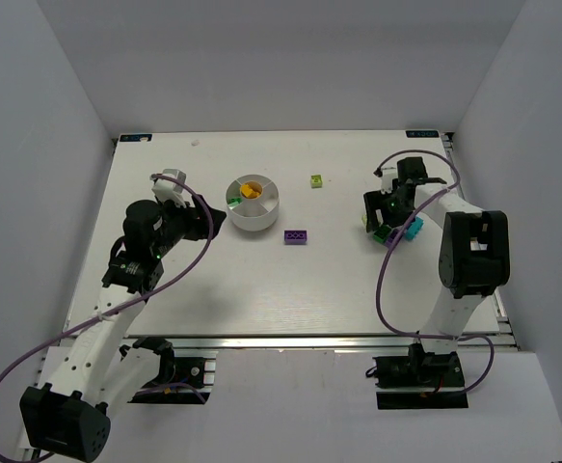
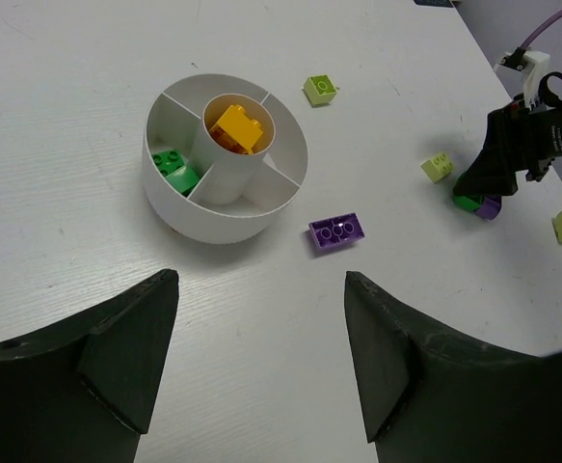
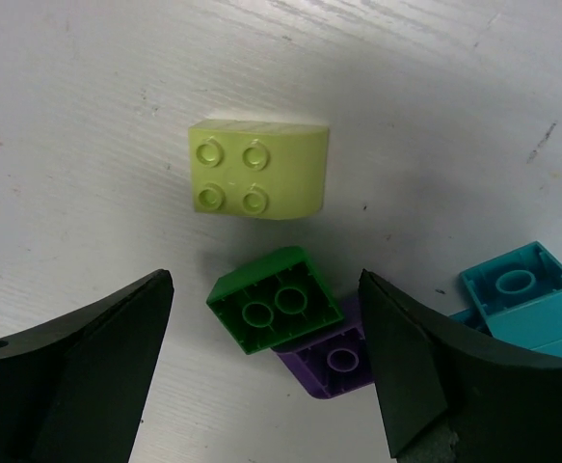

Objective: Sort the legos into containers by color

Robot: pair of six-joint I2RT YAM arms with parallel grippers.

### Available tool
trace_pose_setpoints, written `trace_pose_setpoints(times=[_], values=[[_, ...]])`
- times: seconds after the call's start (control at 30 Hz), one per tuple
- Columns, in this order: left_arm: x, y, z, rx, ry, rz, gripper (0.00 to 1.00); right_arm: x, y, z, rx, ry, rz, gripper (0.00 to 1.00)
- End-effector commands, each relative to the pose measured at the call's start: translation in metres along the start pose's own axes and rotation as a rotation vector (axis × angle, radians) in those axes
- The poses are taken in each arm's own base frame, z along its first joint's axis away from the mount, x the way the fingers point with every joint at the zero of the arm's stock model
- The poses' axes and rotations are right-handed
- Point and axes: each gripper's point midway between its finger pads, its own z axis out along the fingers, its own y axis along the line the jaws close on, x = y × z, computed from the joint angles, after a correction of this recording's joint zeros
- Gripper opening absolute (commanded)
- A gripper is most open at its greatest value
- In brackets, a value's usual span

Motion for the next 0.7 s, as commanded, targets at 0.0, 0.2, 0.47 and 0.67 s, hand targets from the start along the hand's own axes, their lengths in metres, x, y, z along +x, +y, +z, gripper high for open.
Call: trace_pose_setpoints(times=[0.0, 0.2, 0.47, 0.67], values=[[-0.007, -0.003, -0.003, 0.007, -0.029, 0.017, 0.79, -0.010, -0.012, -0.001, 0.065, -0.041, 0.024, 0.83], [-0.007, -0.004, -0.004, 0.012, -0.029, 0.019, 0.79, 0.005, -0.010, 0.005, 0.063, -0.006, 0.027, 0.82], [-0.008, -0.004, -0.005, 0.014, -0.033, 0.022, 0.79, 0.034, 0.001, 0.014, 0.025, 0.064, -0.009, 0.78], [-0.007, -0.005, -0.004, 0.021, -0.033, 0.022, 0.79, 0.044, 0.013, 0.011, -0.006, 0.081, -0.079, 0.76]])
